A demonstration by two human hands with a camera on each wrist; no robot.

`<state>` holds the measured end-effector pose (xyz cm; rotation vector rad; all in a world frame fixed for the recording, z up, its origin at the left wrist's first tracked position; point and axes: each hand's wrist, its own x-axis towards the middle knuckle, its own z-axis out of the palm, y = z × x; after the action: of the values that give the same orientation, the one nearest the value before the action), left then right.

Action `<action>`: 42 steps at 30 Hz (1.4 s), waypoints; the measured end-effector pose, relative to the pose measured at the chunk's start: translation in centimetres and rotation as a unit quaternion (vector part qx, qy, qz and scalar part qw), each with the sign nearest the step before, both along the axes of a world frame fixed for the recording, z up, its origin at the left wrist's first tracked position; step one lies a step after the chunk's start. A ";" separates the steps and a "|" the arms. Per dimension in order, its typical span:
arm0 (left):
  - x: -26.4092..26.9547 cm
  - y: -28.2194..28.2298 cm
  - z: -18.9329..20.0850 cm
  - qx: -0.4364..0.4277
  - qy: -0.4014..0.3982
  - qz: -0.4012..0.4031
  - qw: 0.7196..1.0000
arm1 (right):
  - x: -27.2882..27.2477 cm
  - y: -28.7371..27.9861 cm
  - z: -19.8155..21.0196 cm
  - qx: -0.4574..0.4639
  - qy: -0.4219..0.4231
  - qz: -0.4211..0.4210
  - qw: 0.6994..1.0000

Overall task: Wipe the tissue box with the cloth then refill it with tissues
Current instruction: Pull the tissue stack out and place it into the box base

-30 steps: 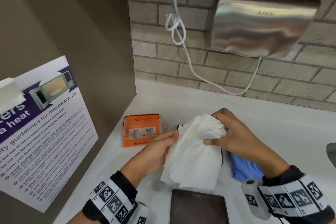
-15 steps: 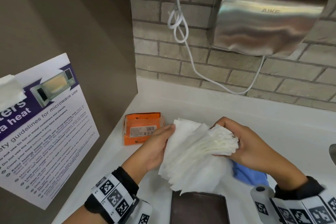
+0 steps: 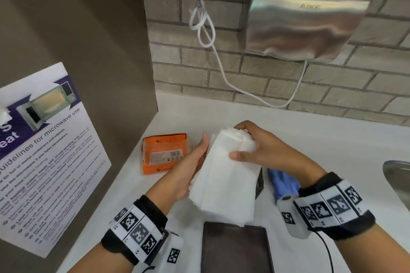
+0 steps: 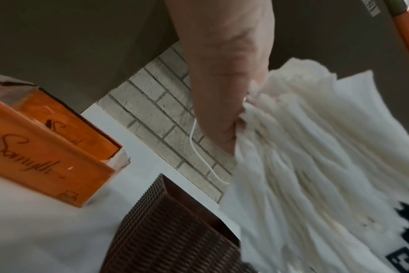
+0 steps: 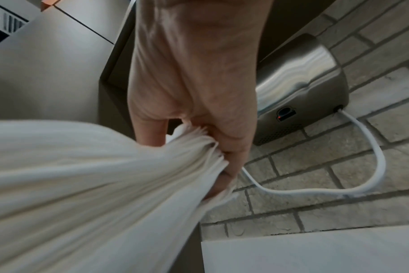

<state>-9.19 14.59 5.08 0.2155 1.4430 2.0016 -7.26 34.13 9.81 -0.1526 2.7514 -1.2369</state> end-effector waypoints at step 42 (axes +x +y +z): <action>-2.0 -0.1 -1.8 -0.170 0.190 0.138 0.957 | 2.1 -0.6 -6.0 -0.315 -0.049 -0.254 0.913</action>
<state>-11.19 14.54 3.25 0.2726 2.1380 1.9533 -5.11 33.58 3.84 0.5905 2.2649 -2.1554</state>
